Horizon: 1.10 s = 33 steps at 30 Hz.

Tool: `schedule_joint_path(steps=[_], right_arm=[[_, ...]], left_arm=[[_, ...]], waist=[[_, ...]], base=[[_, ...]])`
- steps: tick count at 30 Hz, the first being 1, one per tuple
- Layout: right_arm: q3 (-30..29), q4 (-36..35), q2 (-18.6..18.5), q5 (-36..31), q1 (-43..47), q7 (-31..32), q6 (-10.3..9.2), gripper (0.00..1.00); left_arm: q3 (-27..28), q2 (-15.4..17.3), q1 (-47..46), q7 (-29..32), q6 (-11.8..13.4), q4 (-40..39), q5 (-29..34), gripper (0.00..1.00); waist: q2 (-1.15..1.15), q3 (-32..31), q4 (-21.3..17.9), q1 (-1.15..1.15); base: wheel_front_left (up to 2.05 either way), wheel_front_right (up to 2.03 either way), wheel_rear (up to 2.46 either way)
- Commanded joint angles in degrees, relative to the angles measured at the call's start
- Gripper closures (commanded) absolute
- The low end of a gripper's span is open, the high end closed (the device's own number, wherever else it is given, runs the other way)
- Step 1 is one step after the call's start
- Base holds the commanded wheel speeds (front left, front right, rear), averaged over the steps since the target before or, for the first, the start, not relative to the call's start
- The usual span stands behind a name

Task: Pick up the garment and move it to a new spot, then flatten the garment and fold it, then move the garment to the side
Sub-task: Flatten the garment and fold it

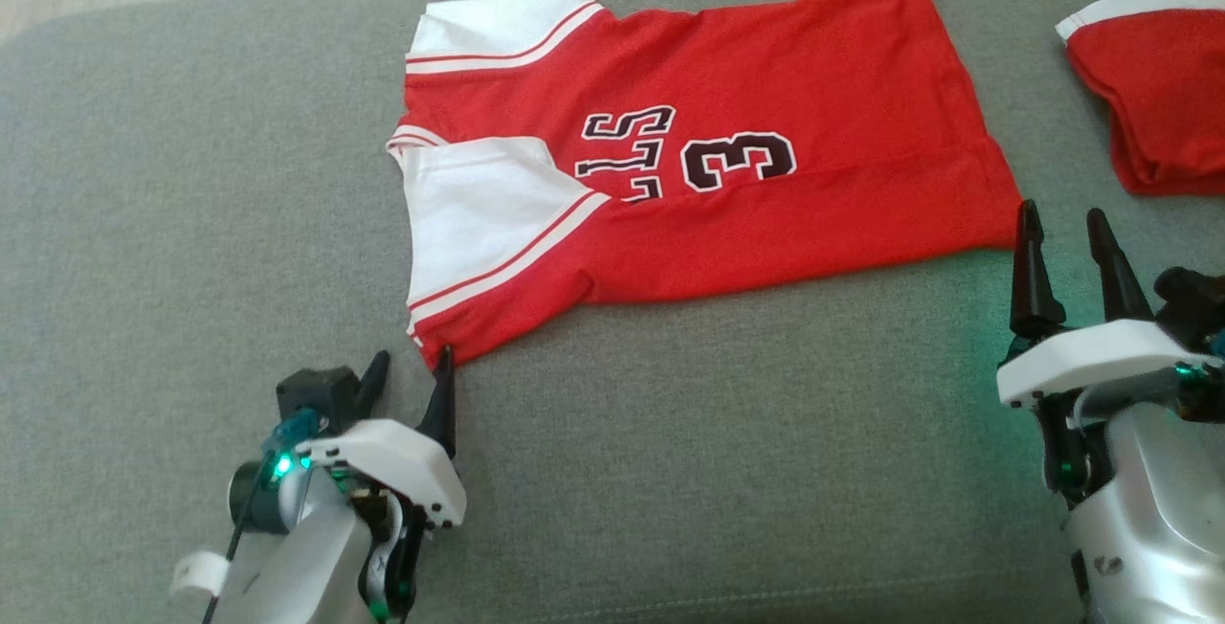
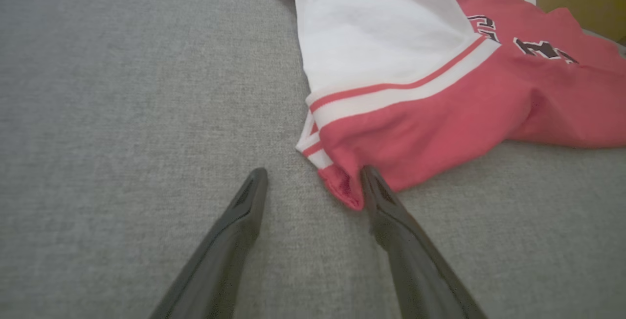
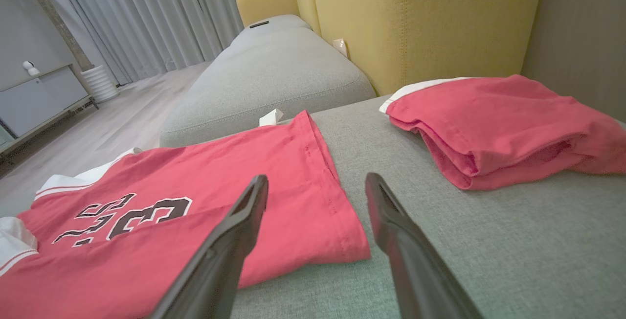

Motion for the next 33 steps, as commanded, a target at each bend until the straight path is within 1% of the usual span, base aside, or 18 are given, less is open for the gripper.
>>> schedule_joint_path(steps=[1,5,6,7,8,9,14,17,19,20,26,32,33], right_arm=[[1.0,-2.1,0.2,-0.6,0.0,0.1,0.39,0.00],[0.8,-3.0,0.3,-0.7,0.3,0.5,0.39,0.00],[0.7,-3.1,0.3,-0.7,0.3,0.6,0.39,0.00],[0.6,-3.3,0.2,-0.7,0.3,0.7,0.39,0.00],[0.5,-3.4,0.2,-0.7,0.3,0.7,0.39,0.00],[0.4,-3.5,0.2,-0.7,0.3,0.8,0.39,0.00],[-0.2,-2.2,0.6,-1.3,-0.2,2.7,0.39,0.00],[-1.1,0.6,0.6,-2.7,-2.3,5.1,0.39,0.00],[-3.0,3.3,0.3,-3.9,-4.6,6.2,0.39,0.00],[-4.4,6.7,-0.1,-5.6,-6.8,7.9,0.39,0.00],[-7.4,17.0,-1.5,-9.5,-12.5,12.1,0.39,0.00],[-8.6,23.2,-1.8,-12.1,-14.9,14.2,0.39,0.00],[-8.8,24.0,-1.7,-12.1,-15.2,14.3,0.39,0.17]], left_arm=[[1.6,0.2,-2.2,-0.5,-0.2,0.0,0.4,0.00],[0.6,-0.2,-3.5,-0.7,-1.4,2.3,0.9,0.00],[0.4,-0.3,-3.8,-0.7,-1.7,2.8,1.0,0.08],[0.1,-0.5,-4.1,-0.8,-1.9,3.2,1.2,0.51],[-0.3,-0.6,-4.2,-0.8,-2.2,3.6,1.4,0.66],[-0.6,-0.7,-4.4,-0.8,-2.4,4.0,1.5,1.00],[-1.7,-1.0,-4.5,-0.3,-3.7,4.8,1.2,1.00],[-1.8,0.0,-4.6,-0.7,-3.7,3.1,2.0,1.00],[-1.8,0.9,-4.7,-0.8,-3.3,1.6,2.7,1.00],[-2.0,1.7,-4.8,-0.9,-3.1,0.4,3.1,1.00],[-2.9,3.3,-5.8,1.0,-2.7,-2.6,4.2,1.00],[-3.6,4.3,-6.9,1.9,-2.5,-4.4,4.9,1.00],[-3.7,4.5,-6.9,2.0,-2.4,-4.8,5.0,1.00]], waist=[[0.00,0.2,-0.1,0.00],[0.00,0.8,-0.3,0.00],[0.00,0.9,-0.4,0.00],[0.00,1.0,-0.4,0.00],[0.00,1.1,-0.3,0.00],[0.00,1.2,-0.3,0.00],[0.00,1.2,-0.2,0.00],[0.00,1.3,0.0,0.00],[0.00,1.4,0.4,0.00],[0.00,1.5,1.0,0.00],[0.00,1.9,2.9,0.00],[0.00,2.5,4.0,0.00],[0.00,2.4,4.1,0.00]], base=[[0.00,0.00,0.00],[0.00,0.00,0.00],[0.00,0.00,0.00],[0.00,0.00,0.00],[0.00,0.00,0.00],[0.00,0.00,0.00],[0.00,0.00,0.00],[0.00,0.00,0.00],[0.00,0.00,0.00],[0.00,0.00,0.00],[0.00,0.00,0.00],[0.00,0.00,0.00],[0.00,0.00,0.00]])
